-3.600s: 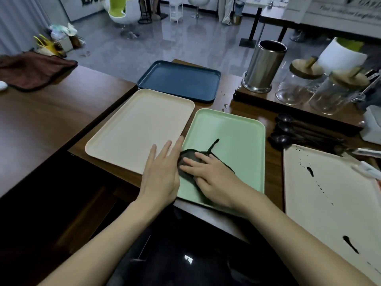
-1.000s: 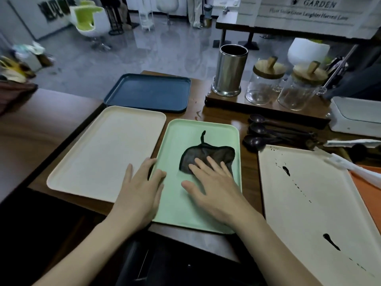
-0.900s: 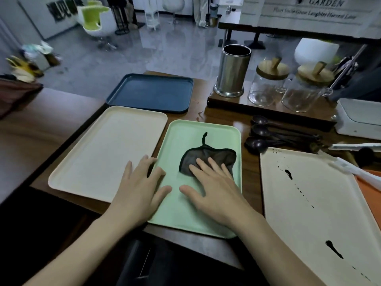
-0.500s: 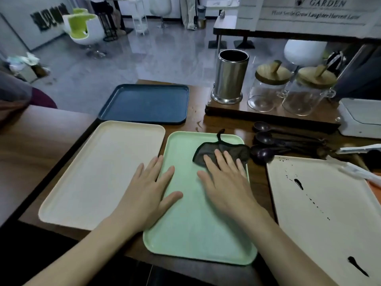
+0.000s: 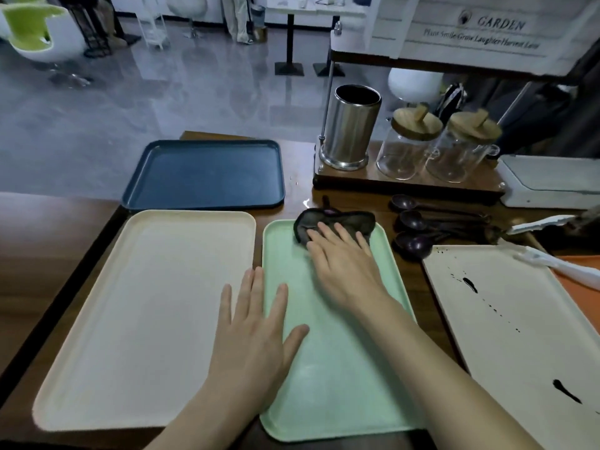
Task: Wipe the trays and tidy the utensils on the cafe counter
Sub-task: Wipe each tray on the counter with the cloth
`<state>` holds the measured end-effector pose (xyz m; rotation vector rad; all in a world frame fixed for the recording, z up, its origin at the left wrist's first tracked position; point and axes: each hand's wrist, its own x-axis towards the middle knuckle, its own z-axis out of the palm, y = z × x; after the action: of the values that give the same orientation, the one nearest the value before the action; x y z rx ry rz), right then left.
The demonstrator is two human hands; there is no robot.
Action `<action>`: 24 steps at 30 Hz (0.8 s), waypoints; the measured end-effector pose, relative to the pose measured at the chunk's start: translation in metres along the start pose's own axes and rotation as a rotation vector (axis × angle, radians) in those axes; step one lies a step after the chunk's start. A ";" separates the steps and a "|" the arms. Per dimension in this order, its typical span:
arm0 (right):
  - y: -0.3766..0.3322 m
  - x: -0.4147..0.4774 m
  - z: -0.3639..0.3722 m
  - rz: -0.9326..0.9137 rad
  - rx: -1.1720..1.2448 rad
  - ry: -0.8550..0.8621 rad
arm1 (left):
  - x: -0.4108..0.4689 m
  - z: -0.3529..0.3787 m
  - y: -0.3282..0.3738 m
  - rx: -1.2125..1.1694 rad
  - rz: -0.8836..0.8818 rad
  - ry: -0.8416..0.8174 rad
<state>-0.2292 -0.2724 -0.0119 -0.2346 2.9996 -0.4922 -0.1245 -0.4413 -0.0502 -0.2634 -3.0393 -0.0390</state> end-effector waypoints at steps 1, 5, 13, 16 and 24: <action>0.007 -0.003 -0.003 0.027 -0.012 0.017 | 0.000 0.001 -0.001 -0.002 -0.001 0.012; 0.014 -0.006 -0.001 0.097 -0.067 0.035 | 0.000 0.003 0.000 -0.013 0.018 0.043; -0.042 -0.002 0.017 -0.145 -0.060 -0.069 | 0.001 0.006 0.000 -0.027 0.021 0.105; 0.001 -0.005 0.001 -0.055 -0.053 -0.029 | 0.000 0.007 0.002 -0.016 -0.008 0.115; 0.012 -0.076 -0.007 0.027 -0.065 -0.075 | 0.002 0.011 0.002 0.033 0.001 0.116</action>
<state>-0.1573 -0.2463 -0.0037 -0.2125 2.9443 -0.3748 -0.1268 -0.4385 -0.0611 -0.2503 -2.9218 -0.0043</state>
